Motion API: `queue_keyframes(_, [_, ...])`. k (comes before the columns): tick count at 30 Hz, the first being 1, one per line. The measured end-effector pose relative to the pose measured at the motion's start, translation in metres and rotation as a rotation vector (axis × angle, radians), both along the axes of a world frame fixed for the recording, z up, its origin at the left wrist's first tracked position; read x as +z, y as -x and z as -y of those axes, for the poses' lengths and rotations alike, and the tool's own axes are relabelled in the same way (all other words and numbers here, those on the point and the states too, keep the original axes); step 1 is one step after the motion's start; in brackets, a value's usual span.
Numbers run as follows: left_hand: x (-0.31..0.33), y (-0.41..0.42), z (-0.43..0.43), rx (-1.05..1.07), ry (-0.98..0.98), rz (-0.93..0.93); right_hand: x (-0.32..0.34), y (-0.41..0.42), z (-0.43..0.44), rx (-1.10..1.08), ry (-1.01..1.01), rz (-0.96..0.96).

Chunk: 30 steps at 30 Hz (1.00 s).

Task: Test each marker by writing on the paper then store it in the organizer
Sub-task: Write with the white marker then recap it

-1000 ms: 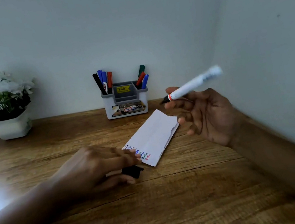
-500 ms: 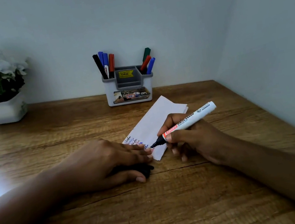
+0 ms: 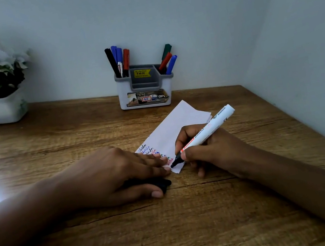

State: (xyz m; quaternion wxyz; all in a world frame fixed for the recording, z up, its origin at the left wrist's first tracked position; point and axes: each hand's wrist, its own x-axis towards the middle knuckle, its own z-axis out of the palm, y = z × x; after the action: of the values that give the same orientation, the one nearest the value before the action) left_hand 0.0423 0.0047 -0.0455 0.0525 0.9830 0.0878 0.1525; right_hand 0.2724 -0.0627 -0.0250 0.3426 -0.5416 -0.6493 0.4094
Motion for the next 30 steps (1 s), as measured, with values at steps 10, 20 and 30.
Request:
queue_keyframes(10, [0.0001, -0.0008, 0.0003, 0.003, 0.038, 0.003, -0.0014, 0.0000, -0.0016, 0.005, 0.001, 0.026])
queue_keyframes(20, [0.0010, -0.0014, 0.0002, 0.001, 0.039, 0.006, -0.0013, 0.0003, -0.0019, -0.012, 0.008, 0.007])
queue_keyframes(30, [0.0017, -0.0015, 0.0000, 0.003, 0.038, -0.003, -0.0010, 0.0005, -0.0020, -0.035, 0.025, -0.028])
